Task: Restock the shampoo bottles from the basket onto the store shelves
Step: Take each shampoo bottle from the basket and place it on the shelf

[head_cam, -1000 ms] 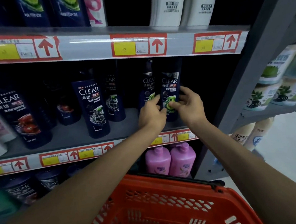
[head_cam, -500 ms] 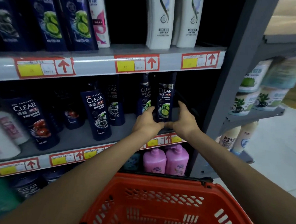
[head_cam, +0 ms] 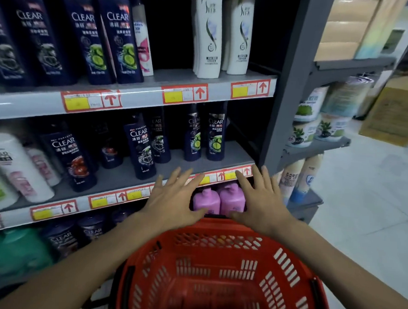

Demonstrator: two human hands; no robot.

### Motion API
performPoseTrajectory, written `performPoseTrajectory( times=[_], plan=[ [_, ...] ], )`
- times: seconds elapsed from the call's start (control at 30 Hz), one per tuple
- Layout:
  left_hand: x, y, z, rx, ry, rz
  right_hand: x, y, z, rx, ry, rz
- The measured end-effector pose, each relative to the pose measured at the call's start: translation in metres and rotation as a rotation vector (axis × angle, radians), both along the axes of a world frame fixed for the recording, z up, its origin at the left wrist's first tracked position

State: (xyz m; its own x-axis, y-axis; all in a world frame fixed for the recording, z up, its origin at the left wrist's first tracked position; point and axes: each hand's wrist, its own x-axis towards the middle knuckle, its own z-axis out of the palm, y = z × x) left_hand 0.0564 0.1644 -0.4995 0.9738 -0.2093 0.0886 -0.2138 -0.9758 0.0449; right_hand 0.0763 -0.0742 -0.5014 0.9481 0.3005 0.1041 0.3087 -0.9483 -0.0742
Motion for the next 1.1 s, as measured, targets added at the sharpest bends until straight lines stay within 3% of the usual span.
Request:
performPoseTrajectory(
  times=[0.27, 0.47, 0.63, 0.83, 1.1],
  plan=[
    [-0.059, 0.002, -0.081, 0.096, 0.111, -0.064, -0.071, -0.023, -0.081, -0.167, 0.102, 0.1],
    [-0.077, 0.024, -0.151, 0.231, 0.3, -0.071, -0.095, -0.054, -0.154, -0.268, 0.255, 0.121],
    [-0.087, 0.045, -0.18, 0.307, 0.481, -0.09, -0.1, -0.071, -0.18, -0.523, 0.406, 0.057],
    [-0.084, 0.056, -0.193, 0.302, 0.456, -0.069, -0.082, -0.076, -0.203, -0.617, 0.376, -0.008],
    [-0.117, 0.089, -0.19, 0.206, 0.449, 0.069, -0.059, -0.029, -0.204, -0.617, 0.348, 0.075]
  ],
)
